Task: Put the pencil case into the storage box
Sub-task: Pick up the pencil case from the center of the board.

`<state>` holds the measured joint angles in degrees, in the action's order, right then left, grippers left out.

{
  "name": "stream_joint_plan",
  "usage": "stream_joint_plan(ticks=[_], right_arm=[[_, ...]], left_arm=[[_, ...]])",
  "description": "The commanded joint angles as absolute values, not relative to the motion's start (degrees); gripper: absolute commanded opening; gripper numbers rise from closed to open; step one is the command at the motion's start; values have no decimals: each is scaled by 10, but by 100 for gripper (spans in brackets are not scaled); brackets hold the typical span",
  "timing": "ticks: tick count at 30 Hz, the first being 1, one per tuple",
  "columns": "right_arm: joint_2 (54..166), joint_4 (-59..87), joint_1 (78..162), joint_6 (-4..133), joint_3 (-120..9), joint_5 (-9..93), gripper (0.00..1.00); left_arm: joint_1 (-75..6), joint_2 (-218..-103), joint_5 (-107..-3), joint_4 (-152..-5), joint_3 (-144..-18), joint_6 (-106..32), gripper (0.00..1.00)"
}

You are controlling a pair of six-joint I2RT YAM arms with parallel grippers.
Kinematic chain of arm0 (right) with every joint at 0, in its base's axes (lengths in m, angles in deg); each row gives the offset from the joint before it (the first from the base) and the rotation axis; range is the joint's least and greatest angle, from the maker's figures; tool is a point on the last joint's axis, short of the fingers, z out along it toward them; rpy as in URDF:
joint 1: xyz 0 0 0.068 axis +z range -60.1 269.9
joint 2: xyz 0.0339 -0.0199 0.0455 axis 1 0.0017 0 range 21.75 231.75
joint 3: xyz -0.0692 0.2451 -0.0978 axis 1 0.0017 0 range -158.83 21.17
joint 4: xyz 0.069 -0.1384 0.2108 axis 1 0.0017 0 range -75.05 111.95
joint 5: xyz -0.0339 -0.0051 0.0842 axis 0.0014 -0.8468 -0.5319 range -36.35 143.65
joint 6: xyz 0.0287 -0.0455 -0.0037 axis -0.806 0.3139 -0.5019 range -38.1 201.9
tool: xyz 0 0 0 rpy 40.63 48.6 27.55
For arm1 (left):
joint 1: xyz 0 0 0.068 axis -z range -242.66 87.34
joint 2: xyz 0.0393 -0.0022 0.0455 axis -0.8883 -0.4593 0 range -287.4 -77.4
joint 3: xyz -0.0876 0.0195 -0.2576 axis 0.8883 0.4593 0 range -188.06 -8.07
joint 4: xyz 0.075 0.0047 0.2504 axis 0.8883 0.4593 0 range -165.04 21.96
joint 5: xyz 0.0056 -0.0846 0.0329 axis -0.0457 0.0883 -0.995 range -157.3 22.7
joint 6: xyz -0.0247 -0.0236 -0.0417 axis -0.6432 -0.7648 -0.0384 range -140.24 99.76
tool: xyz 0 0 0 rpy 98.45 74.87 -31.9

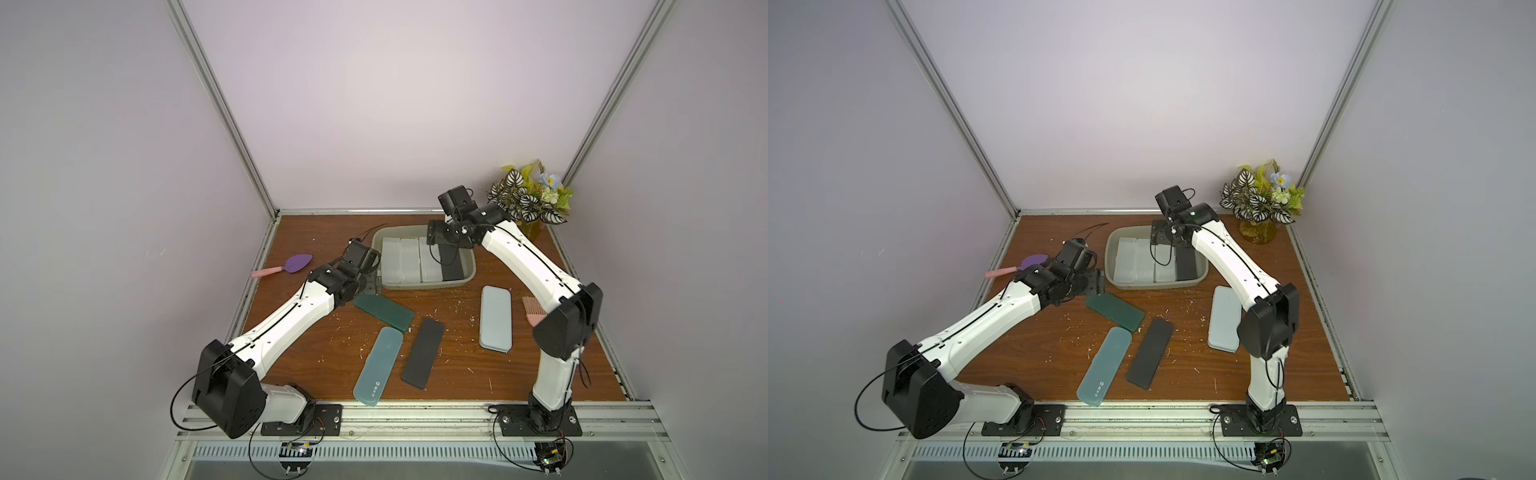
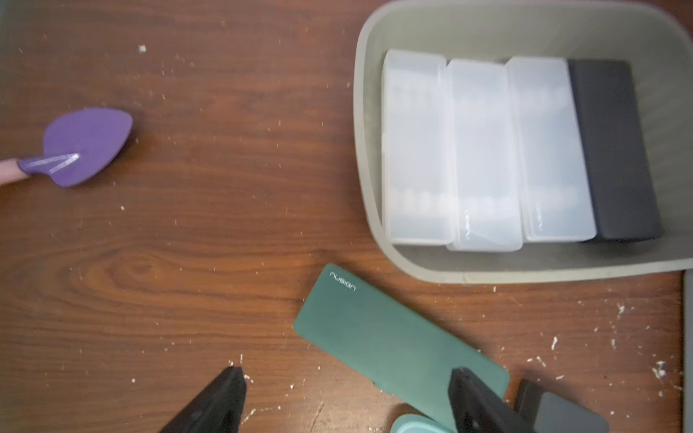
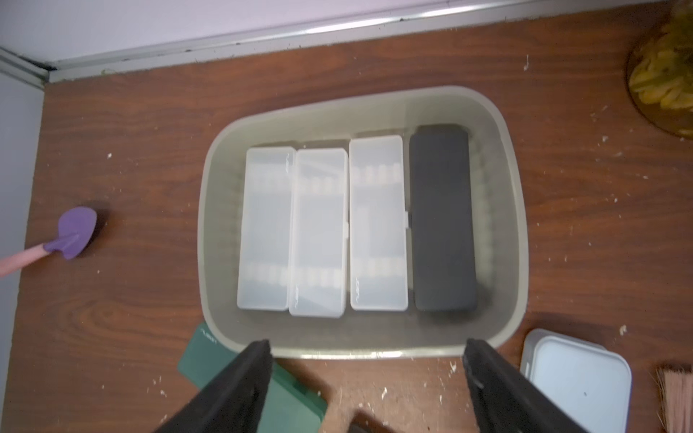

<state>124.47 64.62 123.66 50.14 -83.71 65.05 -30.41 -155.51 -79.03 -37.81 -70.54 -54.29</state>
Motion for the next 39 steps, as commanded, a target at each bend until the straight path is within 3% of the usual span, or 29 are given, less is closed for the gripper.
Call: stream_joint_plan(ticks=[1,12,24,39], right_arm=[[1149,564,1242,482,-708,639,86],[978,531,1243,469,-472,609,86],[945,538,1243,468,-437,602,87],[952,532,1243,469,-430,597,87]], left_arm=[[-263,-1543,-771,-335,-681,-587,86],[-127,-1509,-684,-300,-550,-667,93],[-33,-1558,-686,-304,-521,-706,99],[-19,-1574,-676,-328,-489,-728,99]])
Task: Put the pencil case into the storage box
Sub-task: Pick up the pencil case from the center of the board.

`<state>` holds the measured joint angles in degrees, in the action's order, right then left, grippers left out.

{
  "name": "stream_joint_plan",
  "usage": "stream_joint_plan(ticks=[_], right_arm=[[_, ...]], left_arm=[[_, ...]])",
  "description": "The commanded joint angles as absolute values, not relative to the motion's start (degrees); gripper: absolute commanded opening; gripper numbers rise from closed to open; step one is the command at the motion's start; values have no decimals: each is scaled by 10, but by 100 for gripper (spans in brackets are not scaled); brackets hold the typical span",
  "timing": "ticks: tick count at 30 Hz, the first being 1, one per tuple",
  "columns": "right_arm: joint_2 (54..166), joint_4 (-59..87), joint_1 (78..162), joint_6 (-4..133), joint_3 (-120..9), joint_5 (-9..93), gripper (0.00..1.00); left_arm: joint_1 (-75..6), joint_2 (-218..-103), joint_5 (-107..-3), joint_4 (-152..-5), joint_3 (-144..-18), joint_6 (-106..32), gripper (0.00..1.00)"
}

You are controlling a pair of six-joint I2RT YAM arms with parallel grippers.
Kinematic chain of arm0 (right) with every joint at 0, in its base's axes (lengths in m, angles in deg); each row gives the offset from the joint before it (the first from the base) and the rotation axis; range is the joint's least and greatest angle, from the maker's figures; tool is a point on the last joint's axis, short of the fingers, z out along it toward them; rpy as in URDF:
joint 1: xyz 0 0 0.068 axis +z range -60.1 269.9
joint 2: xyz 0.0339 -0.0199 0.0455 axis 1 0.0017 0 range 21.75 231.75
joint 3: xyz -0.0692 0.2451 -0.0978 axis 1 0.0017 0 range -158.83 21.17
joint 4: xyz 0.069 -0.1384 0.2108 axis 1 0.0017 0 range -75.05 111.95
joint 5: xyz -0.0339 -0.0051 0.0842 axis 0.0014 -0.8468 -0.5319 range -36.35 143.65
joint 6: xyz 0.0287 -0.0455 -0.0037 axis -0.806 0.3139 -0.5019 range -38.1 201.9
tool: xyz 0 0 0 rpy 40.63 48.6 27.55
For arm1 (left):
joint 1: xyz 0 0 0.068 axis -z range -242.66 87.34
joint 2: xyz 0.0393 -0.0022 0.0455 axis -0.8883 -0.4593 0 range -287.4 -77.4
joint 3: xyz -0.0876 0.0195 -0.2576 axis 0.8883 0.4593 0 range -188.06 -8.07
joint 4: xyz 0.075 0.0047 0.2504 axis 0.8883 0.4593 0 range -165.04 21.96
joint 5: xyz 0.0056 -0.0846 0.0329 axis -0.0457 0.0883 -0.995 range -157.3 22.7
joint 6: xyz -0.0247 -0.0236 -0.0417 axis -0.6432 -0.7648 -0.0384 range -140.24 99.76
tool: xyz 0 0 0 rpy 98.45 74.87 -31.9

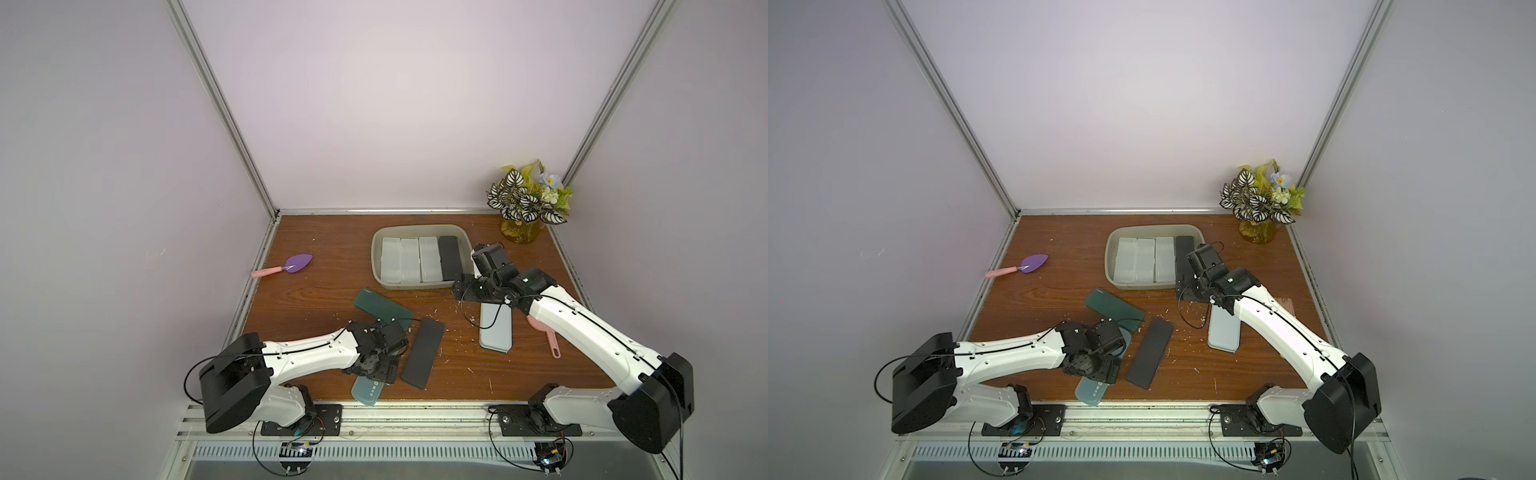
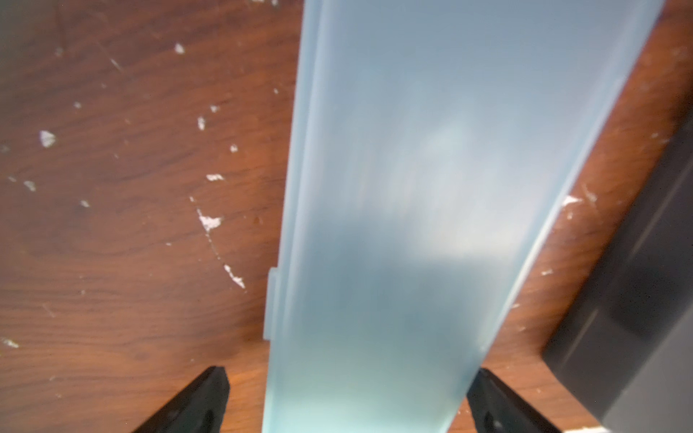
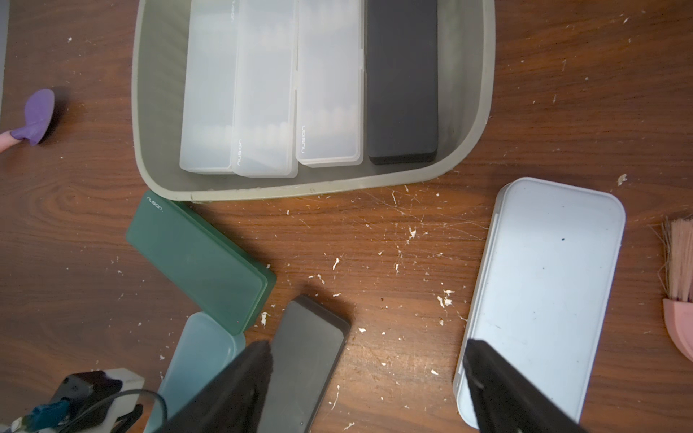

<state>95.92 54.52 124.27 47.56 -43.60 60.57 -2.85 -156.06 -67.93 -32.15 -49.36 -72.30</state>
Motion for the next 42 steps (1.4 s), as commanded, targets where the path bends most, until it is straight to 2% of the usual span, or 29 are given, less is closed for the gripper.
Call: stream_joint_plan(ticks=[1,7,21,26,34,39,42], right_arm=[[954,530,1243,469,-430,596,87],[953,525,1244,469,-423,593,88],[938,519,1243,467,-411,589,87],[930,518,1244,470,-411,590,87],[930,512,1244,471,-413,585,87],[925,512,1242,473,-416,589,88],[926,512,1242,475,-416,590,88]], left_arm=[[-16,-1579,-675,-332,-489,-728,99],[1,-1597,-673,-353,-473,-742,97],[17,-1536,-670,-350,-450,-781,71],[16,-1482,-684,-320,-477,-793,69],[5,-1463,-715,-226,-576,-779,70],[-54,-1456,-737,-221,-631,-728,70],[-111,-1491,-743,-221,-701,-669,70]])
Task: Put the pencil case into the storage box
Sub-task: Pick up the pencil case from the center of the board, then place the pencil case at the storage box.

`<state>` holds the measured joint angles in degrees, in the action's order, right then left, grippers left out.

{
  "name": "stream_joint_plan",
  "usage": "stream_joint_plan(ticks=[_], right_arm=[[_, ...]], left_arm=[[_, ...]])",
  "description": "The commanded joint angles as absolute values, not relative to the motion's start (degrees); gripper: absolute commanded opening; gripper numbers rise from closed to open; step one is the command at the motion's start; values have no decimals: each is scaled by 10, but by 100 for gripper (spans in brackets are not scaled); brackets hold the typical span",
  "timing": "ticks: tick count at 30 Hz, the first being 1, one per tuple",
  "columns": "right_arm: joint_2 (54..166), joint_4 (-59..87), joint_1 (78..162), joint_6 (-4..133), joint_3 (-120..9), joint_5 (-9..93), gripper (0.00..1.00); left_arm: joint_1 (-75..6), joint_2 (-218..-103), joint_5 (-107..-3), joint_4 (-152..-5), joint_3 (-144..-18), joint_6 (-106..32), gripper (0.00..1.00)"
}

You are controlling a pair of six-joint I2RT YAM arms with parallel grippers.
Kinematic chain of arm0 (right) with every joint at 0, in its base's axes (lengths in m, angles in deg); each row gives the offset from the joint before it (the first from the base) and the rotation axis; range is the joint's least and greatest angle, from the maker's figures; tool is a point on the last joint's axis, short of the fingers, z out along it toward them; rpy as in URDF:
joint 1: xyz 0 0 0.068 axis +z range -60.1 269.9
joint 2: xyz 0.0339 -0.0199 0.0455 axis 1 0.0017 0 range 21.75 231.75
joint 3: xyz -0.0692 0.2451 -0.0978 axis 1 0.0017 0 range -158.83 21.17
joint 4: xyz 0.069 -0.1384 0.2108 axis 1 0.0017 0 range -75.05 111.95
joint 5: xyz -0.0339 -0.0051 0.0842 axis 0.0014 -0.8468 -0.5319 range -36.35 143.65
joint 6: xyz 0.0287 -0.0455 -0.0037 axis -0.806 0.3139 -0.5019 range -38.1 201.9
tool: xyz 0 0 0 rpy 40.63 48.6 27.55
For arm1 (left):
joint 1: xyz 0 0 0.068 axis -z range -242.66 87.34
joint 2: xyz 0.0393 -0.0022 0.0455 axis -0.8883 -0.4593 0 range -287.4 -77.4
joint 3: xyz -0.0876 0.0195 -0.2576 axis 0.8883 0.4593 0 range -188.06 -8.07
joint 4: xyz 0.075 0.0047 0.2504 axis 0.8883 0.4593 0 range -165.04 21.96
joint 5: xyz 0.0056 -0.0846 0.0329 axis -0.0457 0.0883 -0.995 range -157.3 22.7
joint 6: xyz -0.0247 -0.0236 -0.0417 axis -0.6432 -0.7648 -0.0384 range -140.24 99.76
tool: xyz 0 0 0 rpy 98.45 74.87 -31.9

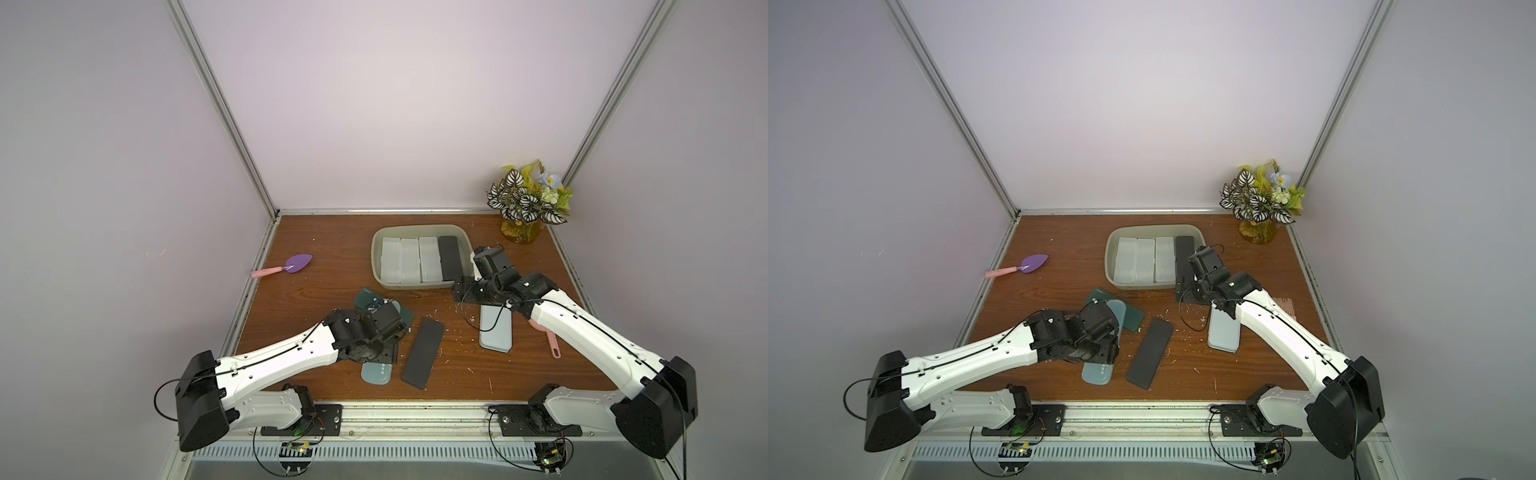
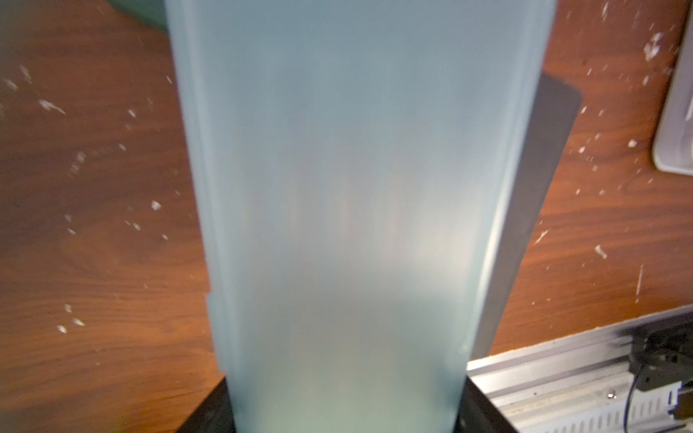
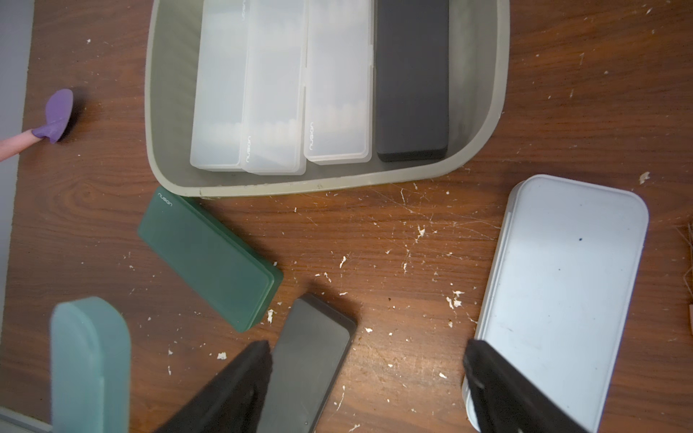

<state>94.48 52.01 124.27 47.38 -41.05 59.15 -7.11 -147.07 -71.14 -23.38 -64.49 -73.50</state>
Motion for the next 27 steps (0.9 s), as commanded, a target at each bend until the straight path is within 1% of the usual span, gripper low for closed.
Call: stream_joint_plan(ticks=[1,5,8,13,16,20,27], right_arm=[[925,511,1242,475,-415,590,88],[924,498,1241,475,-409,589,88],[930,490,1238,478,-406,583,88],[941,470,1233,478,-389,564,88],[944,464,1230,481,-383,557,88],[947,454,1228,479,-374,544,88],[954,442,1227,483,-361,535,88]], left_arm=[[-129,-1512,-746,-221,-733,-647,71],[-182,-1615,-751,-221,-867,-574,72],[-216,-1712,-749,-222,-987,-529,73],[-260,-1862,-749,-220,-1143,-492,74],[-283,-1928,-753,-220,-1215,-483,74],[-308,-1996,-745,-220,-1271,-481,74],[-323,-2067,-754,-221,-1308,-485,74]])
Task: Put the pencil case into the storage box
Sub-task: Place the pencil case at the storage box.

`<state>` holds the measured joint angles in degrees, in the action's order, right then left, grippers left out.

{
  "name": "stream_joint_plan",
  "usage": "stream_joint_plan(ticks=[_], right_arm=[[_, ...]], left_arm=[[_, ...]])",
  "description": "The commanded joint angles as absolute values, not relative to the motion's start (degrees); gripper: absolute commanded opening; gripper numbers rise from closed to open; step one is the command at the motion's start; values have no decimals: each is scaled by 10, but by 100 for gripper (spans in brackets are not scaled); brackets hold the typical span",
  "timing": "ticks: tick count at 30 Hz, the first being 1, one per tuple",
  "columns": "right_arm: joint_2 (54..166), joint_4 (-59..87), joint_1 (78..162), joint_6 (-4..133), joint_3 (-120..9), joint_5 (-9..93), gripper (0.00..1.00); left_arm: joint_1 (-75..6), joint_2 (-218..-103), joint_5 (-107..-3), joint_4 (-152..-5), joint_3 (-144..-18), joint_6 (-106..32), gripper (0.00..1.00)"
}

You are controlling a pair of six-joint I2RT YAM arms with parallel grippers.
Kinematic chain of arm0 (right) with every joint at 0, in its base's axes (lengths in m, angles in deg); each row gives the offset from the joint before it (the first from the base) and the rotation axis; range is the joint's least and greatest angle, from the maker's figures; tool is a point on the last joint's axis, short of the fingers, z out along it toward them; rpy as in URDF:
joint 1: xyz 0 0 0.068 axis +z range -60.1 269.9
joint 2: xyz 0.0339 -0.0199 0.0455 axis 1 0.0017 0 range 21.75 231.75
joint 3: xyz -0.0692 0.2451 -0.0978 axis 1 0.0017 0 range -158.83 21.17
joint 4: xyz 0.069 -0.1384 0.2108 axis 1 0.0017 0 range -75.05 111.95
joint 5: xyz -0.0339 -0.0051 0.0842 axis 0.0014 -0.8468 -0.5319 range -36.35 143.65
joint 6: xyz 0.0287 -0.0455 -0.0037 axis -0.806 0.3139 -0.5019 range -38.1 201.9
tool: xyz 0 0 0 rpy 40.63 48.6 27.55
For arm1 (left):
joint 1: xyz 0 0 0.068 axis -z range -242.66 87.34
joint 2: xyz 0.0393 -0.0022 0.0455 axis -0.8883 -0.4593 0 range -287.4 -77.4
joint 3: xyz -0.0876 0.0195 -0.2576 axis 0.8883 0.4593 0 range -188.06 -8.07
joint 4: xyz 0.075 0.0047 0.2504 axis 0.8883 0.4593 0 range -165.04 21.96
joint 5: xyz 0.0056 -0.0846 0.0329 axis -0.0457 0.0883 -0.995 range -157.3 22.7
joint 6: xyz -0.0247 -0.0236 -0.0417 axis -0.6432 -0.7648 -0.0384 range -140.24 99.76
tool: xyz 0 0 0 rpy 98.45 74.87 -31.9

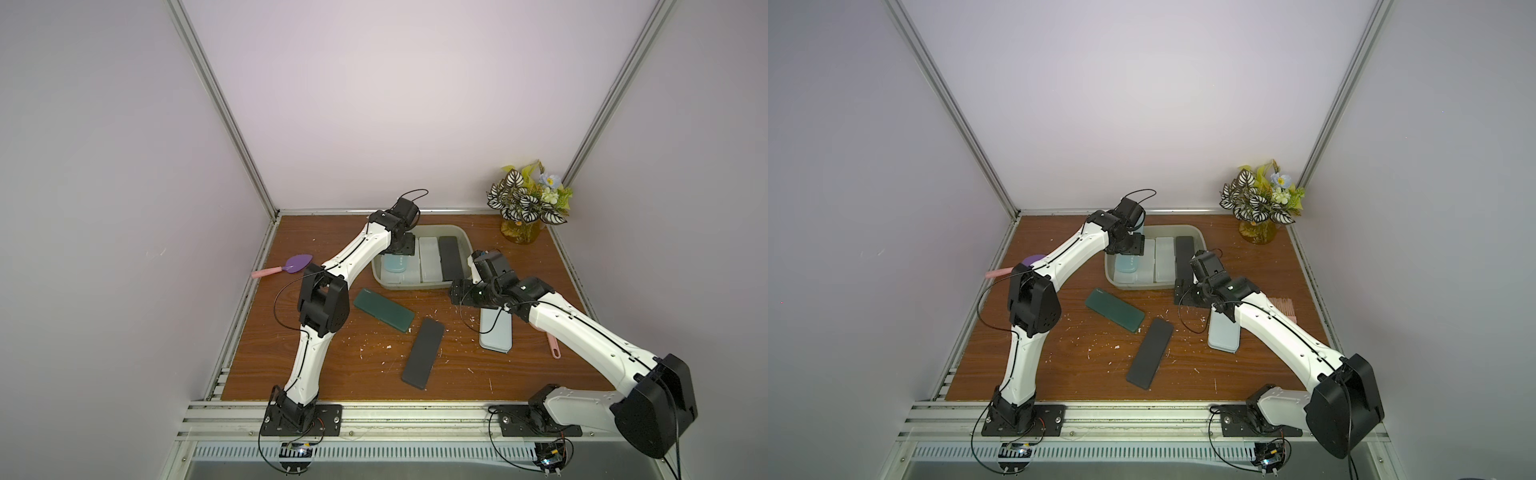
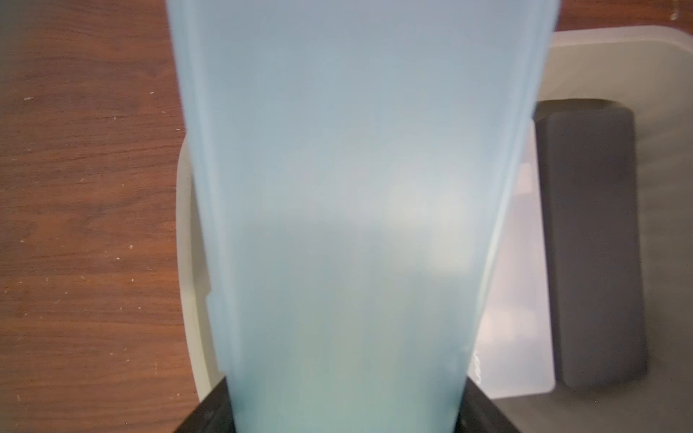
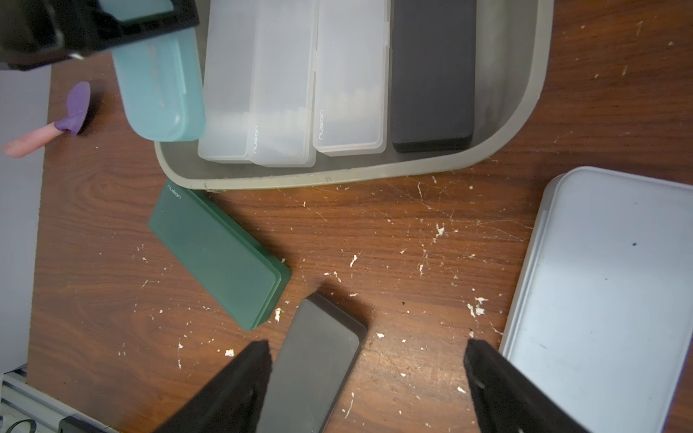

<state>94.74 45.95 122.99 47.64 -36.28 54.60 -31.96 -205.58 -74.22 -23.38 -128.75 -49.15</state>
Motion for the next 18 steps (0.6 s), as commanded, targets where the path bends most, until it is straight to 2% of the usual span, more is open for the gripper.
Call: stream_joint_plan(ticks=[1,18], right_arm=[[955,441,1225,484,-360,533,88],[950,436,1211,489,-334,524,88]], left_arm=[[-324,-2075,-756,-221,-1310,-486,74],[-328,-2103,-789,-221,-1288,-512,77]])
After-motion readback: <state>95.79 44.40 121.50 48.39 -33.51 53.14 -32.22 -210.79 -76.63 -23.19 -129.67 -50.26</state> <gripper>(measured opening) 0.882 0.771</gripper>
